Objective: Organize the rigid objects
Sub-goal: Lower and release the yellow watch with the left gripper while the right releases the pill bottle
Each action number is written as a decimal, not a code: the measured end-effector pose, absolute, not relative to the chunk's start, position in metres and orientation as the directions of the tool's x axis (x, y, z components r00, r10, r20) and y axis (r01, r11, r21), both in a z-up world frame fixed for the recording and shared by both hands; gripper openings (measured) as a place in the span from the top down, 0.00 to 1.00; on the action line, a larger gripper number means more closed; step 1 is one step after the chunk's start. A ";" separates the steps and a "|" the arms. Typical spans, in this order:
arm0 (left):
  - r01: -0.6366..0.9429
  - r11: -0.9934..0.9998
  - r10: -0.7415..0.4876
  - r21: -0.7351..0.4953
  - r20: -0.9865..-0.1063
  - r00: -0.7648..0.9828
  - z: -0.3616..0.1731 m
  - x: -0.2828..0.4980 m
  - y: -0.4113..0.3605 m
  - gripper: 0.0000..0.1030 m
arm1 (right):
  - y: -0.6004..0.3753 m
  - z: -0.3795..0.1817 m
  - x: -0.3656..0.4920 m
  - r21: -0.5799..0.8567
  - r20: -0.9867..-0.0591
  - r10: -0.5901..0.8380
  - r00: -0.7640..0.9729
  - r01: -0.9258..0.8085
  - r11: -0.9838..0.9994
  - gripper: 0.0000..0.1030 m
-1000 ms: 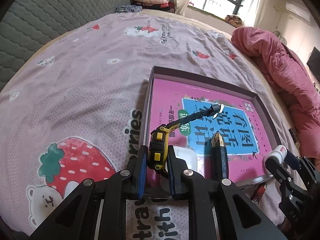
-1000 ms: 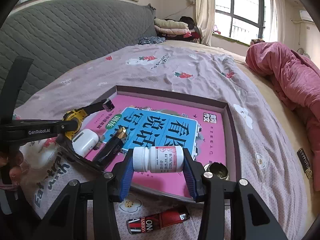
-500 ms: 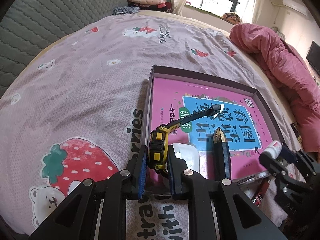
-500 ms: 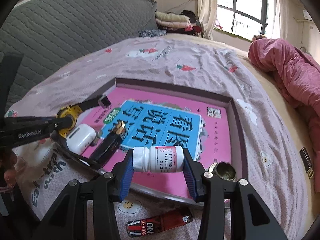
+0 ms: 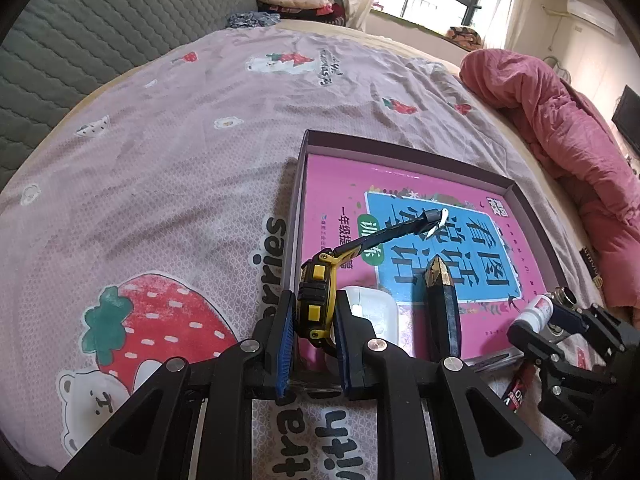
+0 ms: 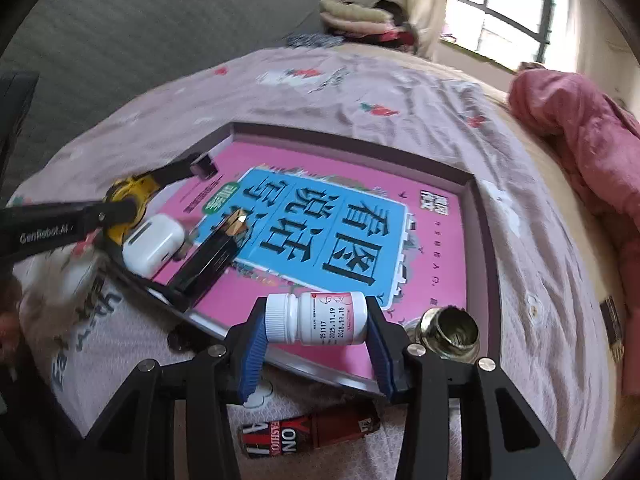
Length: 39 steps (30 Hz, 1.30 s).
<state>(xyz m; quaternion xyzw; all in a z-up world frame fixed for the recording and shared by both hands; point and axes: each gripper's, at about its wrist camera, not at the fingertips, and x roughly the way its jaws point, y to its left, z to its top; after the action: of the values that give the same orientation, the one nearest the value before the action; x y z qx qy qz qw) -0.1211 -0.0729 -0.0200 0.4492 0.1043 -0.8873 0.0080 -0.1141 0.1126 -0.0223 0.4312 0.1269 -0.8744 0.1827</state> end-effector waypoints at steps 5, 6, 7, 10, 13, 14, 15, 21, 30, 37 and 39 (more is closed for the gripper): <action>0.108 -0.978 0.081 -0.180 -0.801 -0.593 -0.020 -0.121 -0.073 0.82 | 0.120 -0.025 -0.123 -0.052 -0.833 -0.202 -0.515 0.436 -0.899 0.55; 0.107 -0.978 0.081 -0.178 -0.802 -0.592 -0.021 -0.121 -0.073 0.82 | 0.122 -0.026 -0.123 -0.036 -0.836 -0.207 -0.509 0.425 -0.904 0.55; 0.107 -0.978 0.082 -0.179 -0.801 -0.593 -0.021 -0.120 -0.073 0.82 | 0.123 -0.026 -0.124 -0.028 -0.836 -0.210 -0.508 0.422 -0.906 0.55; 0.106 -0.978 0.085 -0.181 -0.803 -0.590 -0.022 -0.121 -0.073 0.82 | 0.125 -0.026 -0.124 -0.014 -0.836 -0.212 -0.506 0.407 -0.913 0.55; 0.107 -0.977 0.089 -0.186 -0.804 -0.588 -0.022 -0.122 -0.073 0.81 | 0.125 -0.025 -0.124 -0.009 -0.838 -0.210 -0.504 0.398 -0.917 0.55; 0.106 -0.976 0.090 -0.187 -0.804 -0.587 -0.022 -0.122 -0.073 0.81 | 0.125 -0.025 -0.125 -0.009 -0.839 -0.208 -0.503 0.396 -0.918 0.55; 0.106 -0.977 0.090 -0.187 -0.805 -0.586 -0.022 -0.122 -0.073 0.80 | 0.125 -0.025 -0.125 -0.009 -0.840 -0.208 -0.501 0.395 -0.918 0.55; 0.096 -0.981 0.081 -0.168 -0.806 -0.587 -0.022 -0.120 -0.070 0.79 | 0.120 -0.027 -0.130 -0.034 -0.851 -0.176 -0.494 0.387 -0.921 0.55; 0.097 -0.979 0.087 -0.177 -0.803 -0.589 -0.021 -0.119 -0.071 0.79 | 0.117 -0.028 -0.136 -0.034 -0.873 -0.171 -0.458 0.405 -0.914 0.55; 0.091 -0.978 0.097 -0.188 -0.794 -0.601 -0.017 -0.116 -0.072 0.77 | 0.113 -0.027 -0.136 -0.061 -0.881 -0.152 -0.449 0.427 -0.902 0.55; 0.089 -0.978 0.099 -0.190 -0.791 -0.604 -0.015 -0.115 -0.072 0.77 | 0.112 -0.026 -0.134 -0.077 -0.876 -0.143 -0.461 0.427 -0.901 0.55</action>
<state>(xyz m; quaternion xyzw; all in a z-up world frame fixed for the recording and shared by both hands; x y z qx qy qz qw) -0.1151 -0.0725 -0.0149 0.4450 0.1053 -0.8893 -0.0028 -0.1340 0.1124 -0.0260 0.4910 0.1444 -0.8423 0.1693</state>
